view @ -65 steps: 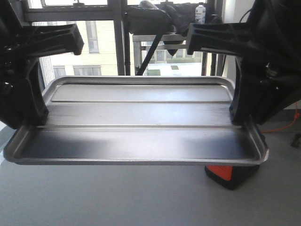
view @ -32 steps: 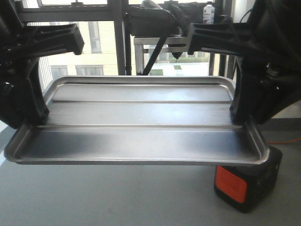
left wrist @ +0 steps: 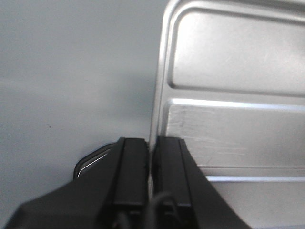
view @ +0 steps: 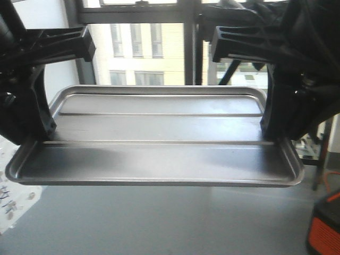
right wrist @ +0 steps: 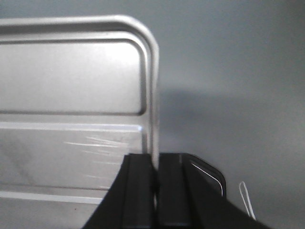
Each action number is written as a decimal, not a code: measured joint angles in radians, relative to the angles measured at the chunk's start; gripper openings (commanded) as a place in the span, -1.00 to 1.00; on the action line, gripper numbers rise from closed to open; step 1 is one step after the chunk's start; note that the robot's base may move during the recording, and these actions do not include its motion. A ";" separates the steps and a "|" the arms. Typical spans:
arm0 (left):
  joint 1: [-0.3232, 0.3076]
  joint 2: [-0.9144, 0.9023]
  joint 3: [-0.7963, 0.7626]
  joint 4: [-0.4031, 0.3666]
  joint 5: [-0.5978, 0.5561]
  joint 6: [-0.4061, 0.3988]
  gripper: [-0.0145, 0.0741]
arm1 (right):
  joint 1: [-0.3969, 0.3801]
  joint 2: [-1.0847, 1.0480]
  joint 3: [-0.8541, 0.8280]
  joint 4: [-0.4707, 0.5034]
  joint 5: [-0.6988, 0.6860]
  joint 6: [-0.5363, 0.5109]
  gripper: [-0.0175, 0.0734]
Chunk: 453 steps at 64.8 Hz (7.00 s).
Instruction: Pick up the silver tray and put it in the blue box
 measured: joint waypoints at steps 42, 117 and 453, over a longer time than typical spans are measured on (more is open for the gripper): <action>0.000 0.000 0.000 0.000 0.000 0.000 -0.70 | 0.000 0.000 0.000 -0.002 0.000 0.000 -0.50; 0.000 0.000 0.000 0.002 0.002 0.000 -0.70 | 0.000 0.000 0.000 -0.002 -0.004 0.000 -0.50; 0.405 -0.504 0.482 0.091 -0.979 0.475 -0.67 | -0.360 -0.357 0.377 -0.265 -1.052 -0.382 -0.50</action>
